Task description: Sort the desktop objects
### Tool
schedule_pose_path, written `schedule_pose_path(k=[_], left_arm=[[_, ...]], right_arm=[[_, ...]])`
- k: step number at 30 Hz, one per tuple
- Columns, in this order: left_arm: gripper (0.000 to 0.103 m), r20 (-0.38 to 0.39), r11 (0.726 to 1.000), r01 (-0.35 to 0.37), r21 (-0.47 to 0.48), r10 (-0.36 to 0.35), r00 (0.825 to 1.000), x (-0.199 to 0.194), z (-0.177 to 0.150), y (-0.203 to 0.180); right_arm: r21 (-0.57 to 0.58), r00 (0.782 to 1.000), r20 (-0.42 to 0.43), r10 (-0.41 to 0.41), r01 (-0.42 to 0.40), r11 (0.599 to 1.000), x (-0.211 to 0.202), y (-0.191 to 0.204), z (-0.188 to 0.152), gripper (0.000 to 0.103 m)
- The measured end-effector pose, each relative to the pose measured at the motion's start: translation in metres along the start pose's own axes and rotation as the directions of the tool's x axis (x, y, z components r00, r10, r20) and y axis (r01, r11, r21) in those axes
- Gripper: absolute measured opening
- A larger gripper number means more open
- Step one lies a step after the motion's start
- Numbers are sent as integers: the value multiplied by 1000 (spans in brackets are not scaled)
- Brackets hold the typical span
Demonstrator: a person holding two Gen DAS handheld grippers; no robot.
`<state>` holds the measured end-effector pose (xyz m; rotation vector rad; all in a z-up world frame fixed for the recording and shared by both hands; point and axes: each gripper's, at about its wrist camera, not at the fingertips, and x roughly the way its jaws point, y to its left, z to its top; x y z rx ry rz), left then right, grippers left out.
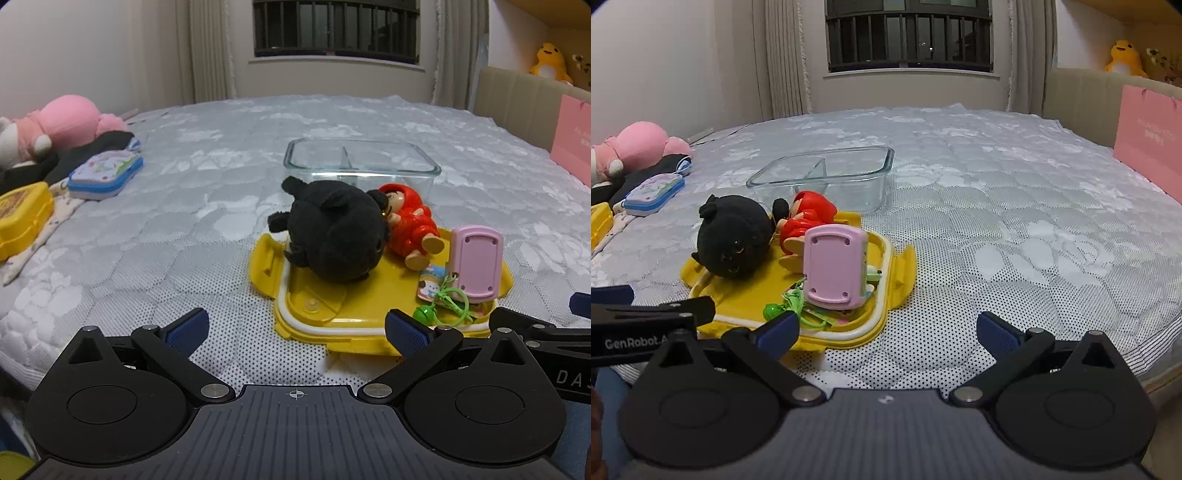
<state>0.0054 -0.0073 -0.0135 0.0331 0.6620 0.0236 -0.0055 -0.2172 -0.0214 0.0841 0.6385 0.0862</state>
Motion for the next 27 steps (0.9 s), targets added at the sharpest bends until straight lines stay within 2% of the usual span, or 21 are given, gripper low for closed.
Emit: schedule_pose_path(k=[7, 27], left_arm=[[103, -19, 1000, -5, 5, 5, 1000, -2, 0, 1], [103, -48, 1000, 3, -5, -3, 999, 0, -3, 3]], right_arm=[[-14, 1000, -7, 16, -16, 1000, 0, 5, -2, 103], [41, 998, -67, 21, -18, 999, 12, -2, -3, 103]])
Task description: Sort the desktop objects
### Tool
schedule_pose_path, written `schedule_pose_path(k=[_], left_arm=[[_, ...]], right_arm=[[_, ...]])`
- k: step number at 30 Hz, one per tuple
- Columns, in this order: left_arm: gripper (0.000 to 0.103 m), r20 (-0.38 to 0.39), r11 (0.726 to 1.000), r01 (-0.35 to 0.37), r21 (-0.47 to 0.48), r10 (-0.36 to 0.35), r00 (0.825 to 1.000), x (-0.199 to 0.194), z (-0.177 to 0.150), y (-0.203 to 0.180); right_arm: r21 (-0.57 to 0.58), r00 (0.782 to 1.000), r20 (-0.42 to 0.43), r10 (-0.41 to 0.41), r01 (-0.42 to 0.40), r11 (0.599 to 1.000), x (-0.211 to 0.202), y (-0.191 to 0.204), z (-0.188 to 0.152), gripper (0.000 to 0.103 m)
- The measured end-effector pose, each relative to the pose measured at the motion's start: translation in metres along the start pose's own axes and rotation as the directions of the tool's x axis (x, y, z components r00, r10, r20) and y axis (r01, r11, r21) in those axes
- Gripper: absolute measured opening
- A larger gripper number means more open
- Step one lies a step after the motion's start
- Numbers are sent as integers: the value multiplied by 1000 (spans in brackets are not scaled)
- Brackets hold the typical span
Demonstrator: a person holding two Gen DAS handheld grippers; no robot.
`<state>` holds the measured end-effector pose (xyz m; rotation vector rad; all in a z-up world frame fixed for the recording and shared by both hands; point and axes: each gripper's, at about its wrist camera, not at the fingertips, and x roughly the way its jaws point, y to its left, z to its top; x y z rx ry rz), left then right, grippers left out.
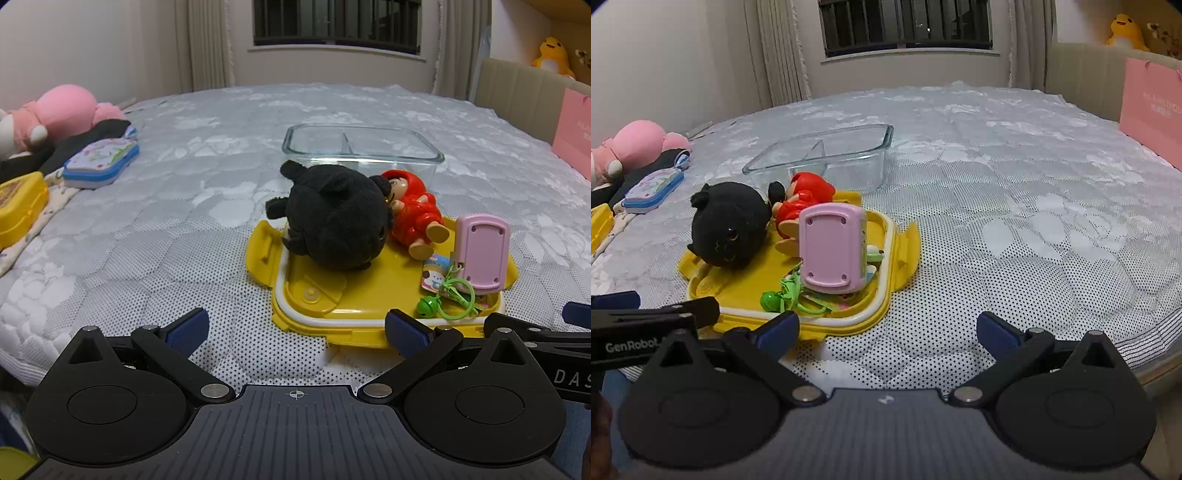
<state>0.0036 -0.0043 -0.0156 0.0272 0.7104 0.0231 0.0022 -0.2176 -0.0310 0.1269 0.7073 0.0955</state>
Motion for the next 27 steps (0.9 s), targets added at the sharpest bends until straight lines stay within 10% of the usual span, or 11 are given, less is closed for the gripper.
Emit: schedule_pose_path(k=[27], left_arm=[[103, 58, 993, 110, -51, -107, 993, 11, 41, 27]], right_arm=[[20, 985, 3, 170, -170, 985, 11, -14, 25, 103]])
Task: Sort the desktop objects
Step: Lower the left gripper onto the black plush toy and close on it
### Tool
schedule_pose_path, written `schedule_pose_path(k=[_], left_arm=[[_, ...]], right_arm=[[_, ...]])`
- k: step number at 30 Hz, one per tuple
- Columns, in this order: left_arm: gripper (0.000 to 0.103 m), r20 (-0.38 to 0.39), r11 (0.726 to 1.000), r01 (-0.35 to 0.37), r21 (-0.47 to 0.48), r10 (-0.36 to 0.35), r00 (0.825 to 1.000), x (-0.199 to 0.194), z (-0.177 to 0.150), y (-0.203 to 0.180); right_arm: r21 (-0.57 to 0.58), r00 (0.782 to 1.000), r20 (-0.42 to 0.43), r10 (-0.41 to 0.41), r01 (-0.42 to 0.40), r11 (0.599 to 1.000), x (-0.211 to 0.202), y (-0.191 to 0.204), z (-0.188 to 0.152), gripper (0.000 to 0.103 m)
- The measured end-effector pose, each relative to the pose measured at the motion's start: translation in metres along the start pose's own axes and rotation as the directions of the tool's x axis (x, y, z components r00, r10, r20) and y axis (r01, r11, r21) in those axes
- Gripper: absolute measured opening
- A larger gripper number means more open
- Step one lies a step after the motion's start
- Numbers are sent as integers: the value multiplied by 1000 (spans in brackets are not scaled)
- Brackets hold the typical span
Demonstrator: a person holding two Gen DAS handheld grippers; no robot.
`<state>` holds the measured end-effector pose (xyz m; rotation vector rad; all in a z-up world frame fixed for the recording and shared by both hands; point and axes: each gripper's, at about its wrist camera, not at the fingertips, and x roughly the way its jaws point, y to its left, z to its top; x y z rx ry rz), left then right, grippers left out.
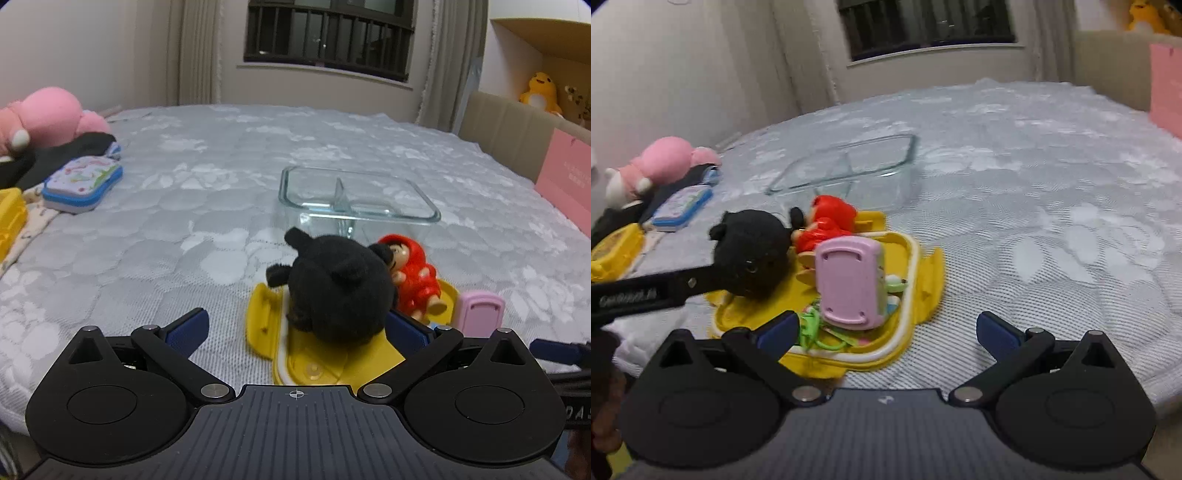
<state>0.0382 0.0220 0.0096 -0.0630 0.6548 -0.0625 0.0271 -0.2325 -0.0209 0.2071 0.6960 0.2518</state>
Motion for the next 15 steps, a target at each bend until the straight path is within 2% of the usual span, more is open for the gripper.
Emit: schedule_pose_path(k=[4, 8, 15], left_arm=[[103, -27, 999, 31, -18, -32, 999, 12, 11, 3], [103, -45, 996, 78, -43, -80, 996, 22, 22, 0], [103, -74, 995, 92, -27, -94, 993, 40, 36, -23]], right_arm=[[19, 996, 63, -65, 64, 998, -1, 0, 1, 94], [3, 993, 99, -70, 70, 998, 0, -2, 4, 94], [13, 993, 102, -52, 51, 999, 6, -10, 4, 96]])
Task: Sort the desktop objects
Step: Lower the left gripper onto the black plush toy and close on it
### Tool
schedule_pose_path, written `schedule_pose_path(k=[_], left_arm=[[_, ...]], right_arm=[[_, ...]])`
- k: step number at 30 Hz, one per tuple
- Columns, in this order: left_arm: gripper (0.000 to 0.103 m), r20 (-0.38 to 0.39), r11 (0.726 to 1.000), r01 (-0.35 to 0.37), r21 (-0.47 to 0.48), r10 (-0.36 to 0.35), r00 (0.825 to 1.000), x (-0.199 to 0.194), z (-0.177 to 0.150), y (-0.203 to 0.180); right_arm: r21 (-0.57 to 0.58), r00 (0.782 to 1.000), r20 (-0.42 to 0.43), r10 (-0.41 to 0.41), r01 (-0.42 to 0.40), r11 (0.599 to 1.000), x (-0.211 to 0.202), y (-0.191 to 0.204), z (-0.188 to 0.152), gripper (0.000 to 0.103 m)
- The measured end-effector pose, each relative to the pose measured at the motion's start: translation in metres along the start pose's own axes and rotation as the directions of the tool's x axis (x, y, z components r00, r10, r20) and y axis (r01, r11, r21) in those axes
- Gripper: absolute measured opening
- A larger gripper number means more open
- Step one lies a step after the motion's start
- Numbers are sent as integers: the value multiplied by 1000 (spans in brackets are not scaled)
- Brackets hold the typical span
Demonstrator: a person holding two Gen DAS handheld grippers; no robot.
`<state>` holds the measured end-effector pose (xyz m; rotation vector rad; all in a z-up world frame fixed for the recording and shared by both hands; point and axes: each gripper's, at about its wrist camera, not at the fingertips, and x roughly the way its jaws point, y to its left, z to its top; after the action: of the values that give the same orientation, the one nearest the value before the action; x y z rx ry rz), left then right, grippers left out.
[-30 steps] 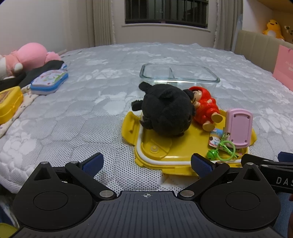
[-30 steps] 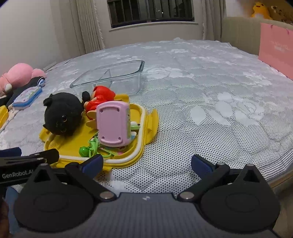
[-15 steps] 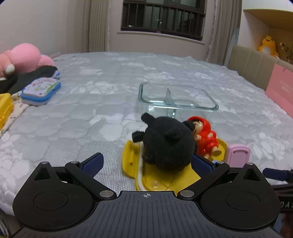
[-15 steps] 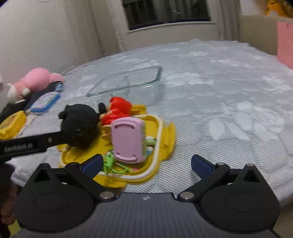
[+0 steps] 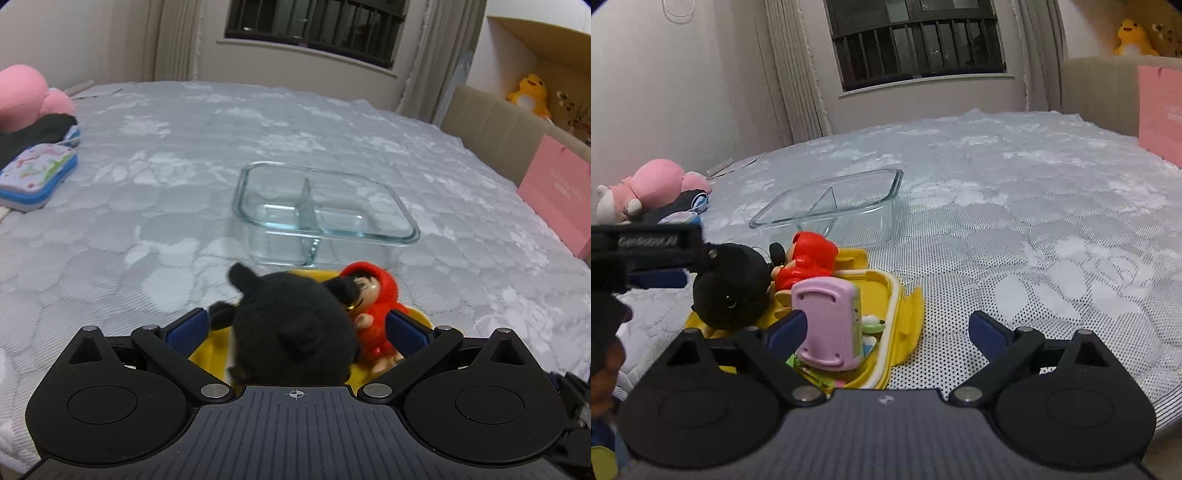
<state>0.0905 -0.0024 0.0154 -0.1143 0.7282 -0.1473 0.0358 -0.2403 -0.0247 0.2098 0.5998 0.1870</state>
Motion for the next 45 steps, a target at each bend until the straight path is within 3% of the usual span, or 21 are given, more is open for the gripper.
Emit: schedule_pose_path(k=[5, 17, 22, 30, 33, 35, 39, 41, 45], left_arm=[[103, -41, 997, -63, 48, 65, 997, 18, 3, -15], [103, -90, 992, -115, 50, 119, 989, 23, 2, 0], [103, -160, 993, -105, 57, 113, 981, 33, 1, 5], [103, -112, 986, -149, 78, 157, 981, 33, -4, 0], [103, -114, 973, -213, 87, 222, 968, 35, -4, -2], [103, -134, 973, -215, 82, 224, 965, 39, -4, 0], [103, -162, 987, -163, 15, 163, 973, 41, -6, 11], [103, -139, 986, -164, 10, 164, 977, 37, -6, 11], [103, -95, 993, -106, -55, 100, 990, 27, -2, 14]], right_arm=[[64, 999, -8, 49, -49, 997, -1, -11, -4, 98], [114, 999, -8, 51, -50, 992, 0, -18, -11, 99], [99, 997, 15, 72, -74, 992, -6, -14, -12, 99], [124, 994, -5, 106, -105, 987, -1, -18, -16, 99], [134, 993, -5, 117, -115, 984, -1, -20, -19, 99], [136, 993, 1, 119, -118, 984, -1, -20, -19, 99], [134, 992, 5, 125, -124, 983, -1, -21, -20, 99], [136, 992, 4, 126, -126, 983, 0, -22, -21, 99], [143, 991, 5, 131, -131, 981, 1, -24, -21, 99]])
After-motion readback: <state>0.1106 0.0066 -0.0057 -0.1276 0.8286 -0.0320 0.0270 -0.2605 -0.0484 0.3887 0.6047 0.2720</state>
